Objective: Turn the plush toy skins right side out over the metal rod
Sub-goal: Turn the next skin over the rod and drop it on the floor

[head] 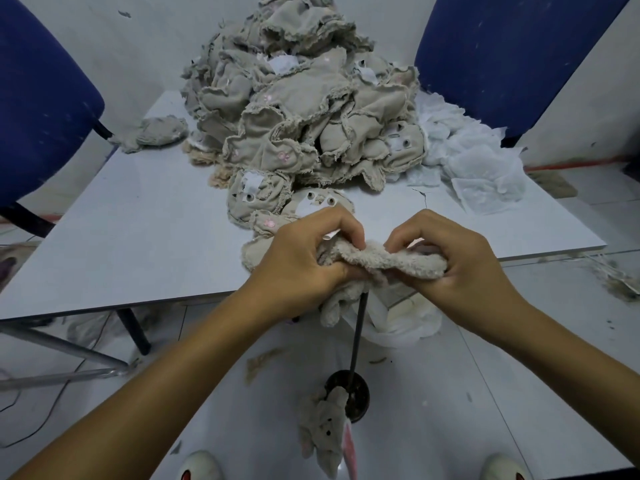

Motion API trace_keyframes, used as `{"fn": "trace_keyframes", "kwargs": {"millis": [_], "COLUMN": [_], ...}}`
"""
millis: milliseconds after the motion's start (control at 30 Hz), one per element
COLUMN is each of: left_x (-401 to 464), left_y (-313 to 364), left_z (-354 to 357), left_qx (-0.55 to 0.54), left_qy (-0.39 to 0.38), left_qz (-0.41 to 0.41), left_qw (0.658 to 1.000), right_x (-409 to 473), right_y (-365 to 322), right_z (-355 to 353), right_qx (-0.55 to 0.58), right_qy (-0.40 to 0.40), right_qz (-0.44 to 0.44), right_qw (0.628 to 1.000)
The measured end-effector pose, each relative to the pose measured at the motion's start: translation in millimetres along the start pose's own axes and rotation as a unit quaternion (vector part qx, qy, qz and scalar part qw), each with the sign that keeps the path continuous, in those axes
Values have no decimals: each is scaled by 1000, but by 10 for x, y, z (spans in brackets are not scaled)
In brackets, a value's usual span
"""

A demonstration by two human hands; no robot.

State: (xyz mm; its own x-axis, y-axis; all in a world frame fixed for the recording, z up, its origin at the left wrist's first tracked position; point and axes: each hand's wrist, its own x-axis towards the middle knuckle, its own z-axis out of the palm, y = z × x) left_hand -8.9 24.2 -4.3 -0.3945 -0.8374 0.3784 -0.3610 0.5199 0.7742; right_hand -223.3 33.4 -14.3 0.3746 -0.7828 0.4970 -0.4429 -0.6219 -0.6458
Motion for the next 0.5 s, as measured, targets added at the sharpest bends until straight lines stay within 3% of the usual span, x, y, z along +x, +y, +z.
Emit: {"fn": "trace_keyframes", "kwargs": {"millis": [267, 400, 500], "left_x": [-39, -44, -16], "left_y": [-105, -114, -128], "left_z": [-34, -1, 57], "left_qx": [-9, -14, -39], "left_qy": [-61, -11, 1], "left_qz": [-84, -74, -106], "left_qw": [995, 997, 994], "right_x": [6, -2, -27], "right_y": [-16, -36, -20], "right_z": [31, 88, 161], "right_qx": [44, -18, -5], "right_qy": [-18, 26, 48], "right_qz": [71, 44, 54], "right_qw": [996, 999, 997]}}
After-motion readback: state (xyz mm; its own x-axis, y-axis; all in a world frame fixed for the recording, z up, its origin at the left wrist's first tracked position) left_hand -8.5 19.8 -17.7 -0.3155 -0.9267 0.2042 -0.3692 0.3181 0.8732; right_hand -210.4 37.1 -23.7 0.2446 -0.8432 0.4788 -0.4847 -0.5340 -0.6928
